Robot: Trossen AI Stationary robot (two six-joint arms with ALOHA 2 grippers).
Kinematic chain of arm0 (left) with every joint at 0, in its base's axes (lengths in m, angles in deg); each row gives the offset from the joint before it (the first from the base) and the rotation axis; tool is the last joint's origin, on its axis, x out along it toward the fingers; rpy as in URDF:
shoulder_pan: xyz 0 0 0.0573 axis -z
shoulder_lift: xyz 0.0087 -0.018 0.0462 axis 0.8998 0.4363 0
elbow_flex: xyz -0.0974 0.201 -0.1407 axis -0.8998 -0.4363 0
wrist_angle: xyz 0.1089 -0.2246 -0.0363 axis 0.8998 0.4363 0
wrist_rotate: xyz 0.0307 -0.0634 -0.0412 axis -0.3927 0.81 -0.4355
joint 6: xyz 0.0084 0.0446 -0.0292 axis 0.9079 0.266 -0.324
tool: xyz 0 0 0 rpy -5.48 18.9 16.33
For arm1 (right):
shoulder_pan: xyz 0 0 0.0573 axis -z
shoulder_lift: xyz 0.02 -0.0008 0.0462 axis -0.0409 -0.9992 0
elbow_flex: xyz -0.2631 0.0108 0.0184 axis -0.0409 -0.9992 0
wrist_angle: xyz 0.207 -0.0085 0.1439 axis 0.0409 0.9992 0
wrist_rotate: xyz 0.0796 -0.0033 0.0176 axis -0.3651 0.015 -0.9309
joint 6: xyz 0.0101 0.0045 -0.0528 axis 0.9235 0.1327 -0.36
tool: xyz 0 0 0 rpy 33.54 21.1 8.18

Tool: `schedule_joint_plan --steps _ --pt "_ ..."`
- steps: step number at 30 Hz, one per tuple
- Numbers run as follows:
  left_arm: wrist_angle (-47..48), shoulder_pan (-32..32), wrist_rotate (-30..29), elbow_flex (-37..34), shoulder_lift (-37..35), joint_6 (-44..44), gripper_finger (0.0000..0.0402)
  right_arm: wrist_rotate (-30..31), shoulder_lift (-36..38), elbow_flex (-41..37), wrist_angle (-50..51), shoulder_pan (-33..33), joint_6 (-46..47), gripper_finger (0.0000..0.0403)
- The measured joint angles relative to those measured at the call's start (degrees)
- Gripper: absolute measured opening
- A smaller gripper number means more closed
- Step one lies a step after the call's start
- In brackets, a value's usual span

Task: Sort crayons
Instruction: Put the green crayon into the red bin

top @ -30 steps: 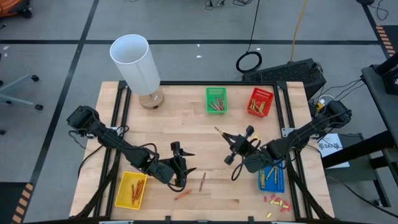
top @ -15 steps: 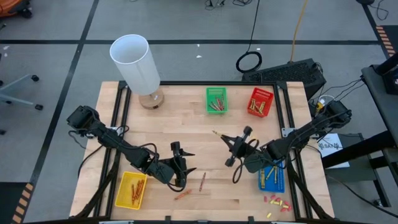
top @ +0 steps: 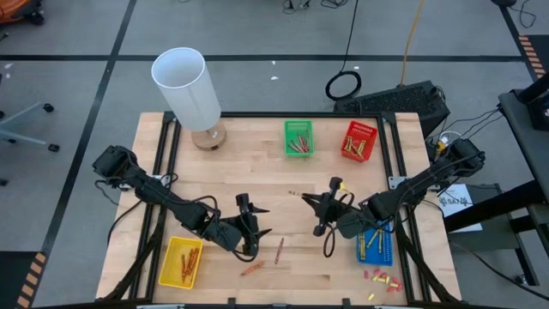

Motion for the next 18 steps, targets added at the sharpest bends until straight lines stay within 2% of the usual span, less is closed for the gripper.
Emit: schedule_joint_plan --steps 8,15,18 --pt "0.00 0.00 0.00 0.00 0.00 0.02 0.0264 0.62 0.00 0.00 1.75 1.68 9.78 0.0006" --pt "0.02 -0.22 0.00 0.00 0.00 0.00 0.0264 0.65 0.49 0.02 6.93 8.56 10.11 0.0006" --pt "0.02 -0.22 0.00 0.00 0.00 0.02 0.0264 0.61 0.92 0.04 11.56 12.45 13.33 0.0006"
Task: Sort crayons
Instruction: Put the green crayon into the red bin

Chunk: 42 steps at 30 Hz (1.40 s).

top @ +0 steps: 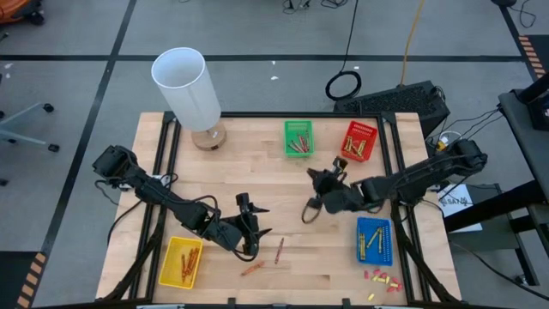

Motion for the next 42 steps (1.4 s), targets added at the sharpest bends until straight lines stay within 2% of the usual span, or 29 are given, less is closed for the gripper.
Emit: schedule_joint_plan --steps 10,15,24,32,42 --pt "0.04 -0.04 0.00 0.00 0.00 0.02 0.0264 0.84 2.08 0.00 24.65 10.61 21.06 0.0006" --pt "-0.03 -0.57 0.00 0.00 0.00 0.02 0.0264 3.02 2.14 0.00 35.68 13.68 32.78 0.0006" --pt "-0.02 -0.74 0.00 0.00 0.00 -0.02 0.0264 3.14 2.14 -0.03 48.36 16.68 48.03 0.0006" --pt "-0.01 -0.74 0.00 0.00 0.00 -0.06 0.0264 2.78 1.92 -6.33 48.00 18.34 59.26 0.0006" --pt "-0.14 -1.07 0.00 0.00 0.00 -0.04 0.0264 3.13 1.92 -12.58 41.76 22.04 63.30 0.0007"
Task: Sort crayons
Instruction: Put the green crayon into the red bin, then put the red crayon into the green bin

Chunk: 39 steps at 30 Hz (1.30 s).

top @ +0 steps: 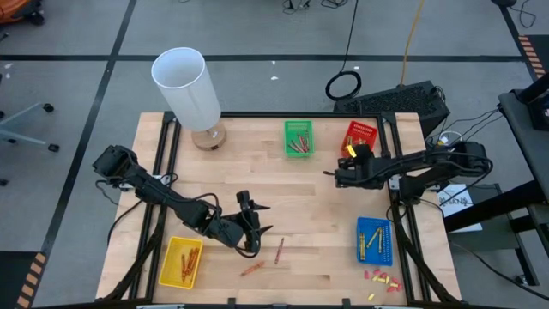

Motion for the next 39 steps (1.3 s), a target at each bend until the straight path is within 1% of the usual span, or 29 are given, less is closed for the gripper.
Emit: schedule_joint_plan --steps 4,7,16,20,23,26,28,34,39 --pt "-0.01 0.00 0.00 0.00 0.00 -0.02 0.0264 0.04 0.00 -1.75 -1.87 2.39 3.68 0.0011" --pt "-0.21 0.01 0.00 0.00 0.00 -0.03 0.0264 0.06 0.00 -2.54 -3.73 3.64 3.64 0.0024" --pt "-0.33 -0.60 0.00 0.00 0.00 -0.02 0.0264 2.92 0.00 -2.85 -8.01 6.59 -1.78 0.0076" --pt "-0.30 -0.70 0.00 0.00 0.00 -0.41 0.0264 2.95 0.00 -2.85 -10.40 7.25 -5.65 0.0088" --pt "-0.03 -0.68 0.02 0.00 0.00 -1.31 0.0264 2.82 0.00 -2.74 -12.66 6.23 -9.24 0.0093" --pt "0.16 -0.70 0.02 0.00 0.00 -1.42 0.0264 1.87 0.00 -1.20 -13.75 2.95 -13.28 0.0095" --pt "0.20 -0.70 0.01 0.00 0.00 -1.51 0.0264 1.24 0.00 -0.31 -13.98 -0.59 -16.02 0.0095" --pt "0.30 -0.31 1.45 -0.02 0.68 -4.36 0.0264 1.27 0.00 0.41 -16.54 -15.38 -18.41 0.0096" --pt "-0.45 0.29 5.67 -0.09 3.78 -4.48 0.0264 -0.41 0.00 0.41 -21.65 -27.38 -24.54 0.0096"
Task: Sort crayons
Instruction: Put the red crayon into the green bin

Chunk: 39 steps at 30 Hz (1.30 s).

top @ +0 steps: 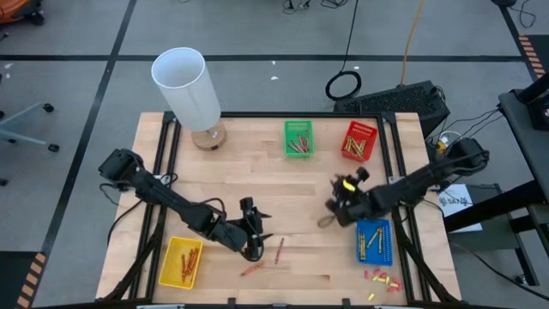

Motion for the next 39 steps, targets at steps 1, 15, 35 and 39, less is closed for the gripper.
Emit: schedule_joint_plan --steps 1,15,35,39 --pt "-1.20 0.12 0.52 0.02 0.99 0.00 0.0264 -0.83 0.00 0.02 -1.86 -1.77 -2.19 0.0096" --pt "-14.09 3.73 6.52 0.11 9.27 8.53 0.0264 -12.12 0.00 0.07 -24.92 -7.18 -26.45 0.0096" --pt "-20.55 2.47 11.00 0.09 17.62 14.05 0.0264 -13.35 0.00 0.07 -26.09 -7.18 -27.00 0.0096" --pt "-20.80 1.45 12.70 0.09 18.67 13.91 0.0264 -13.32 0.00 0.07 -26.05 -7.18 -27.00 0.0096"
